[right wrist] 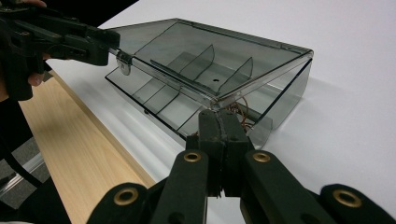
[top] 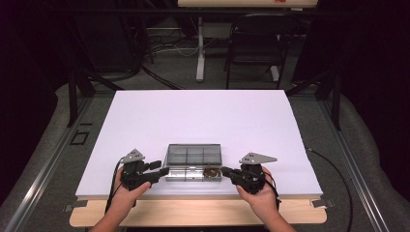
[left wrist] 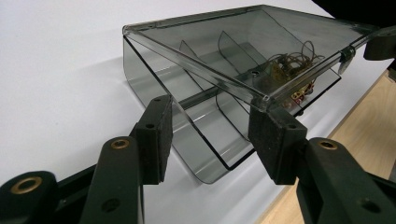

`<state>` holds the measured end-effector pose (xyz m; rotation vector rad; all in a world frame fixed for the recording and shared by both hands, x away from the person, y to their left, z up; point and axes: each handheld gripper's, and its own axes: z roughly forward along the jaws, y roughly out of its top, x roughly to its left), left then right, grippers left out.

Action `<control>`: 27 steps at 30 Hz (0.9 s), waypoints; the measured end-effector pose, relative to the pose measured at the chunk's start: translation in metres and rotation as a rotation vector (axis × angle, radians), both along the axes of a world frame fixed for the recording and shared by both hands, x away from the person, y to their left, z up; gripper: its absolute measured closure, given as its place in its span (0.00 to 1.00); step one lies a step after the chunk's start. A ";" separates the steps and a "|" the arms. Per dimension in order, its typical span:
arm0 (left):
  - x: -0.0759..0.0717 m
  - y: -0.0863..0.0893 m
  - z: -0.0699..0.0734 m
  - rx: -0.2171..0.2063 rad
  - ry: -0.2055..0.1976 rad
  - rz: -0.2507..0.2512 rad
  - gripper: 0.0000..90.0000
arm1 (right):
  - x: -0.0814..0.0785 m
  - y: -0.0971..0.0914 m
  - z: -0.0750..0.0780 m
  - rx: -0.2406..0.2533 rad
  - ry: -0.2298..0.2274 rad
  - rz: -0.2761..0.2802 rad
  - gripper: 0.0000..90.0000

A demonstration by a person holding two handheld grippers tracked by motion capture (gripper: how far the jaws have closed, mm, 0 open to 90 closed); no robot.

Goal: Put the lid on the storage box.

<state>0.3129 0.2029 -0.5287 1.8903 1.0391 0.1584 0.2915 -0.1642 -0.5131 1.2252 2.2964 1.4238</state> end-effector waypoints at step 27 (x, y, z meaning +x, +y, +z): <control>-0.010 0.001 -0.008 0.025 0.017 -0.014 0.57 | -0.003 0.001 -0.014 -0.022 0.034 0.012 0.97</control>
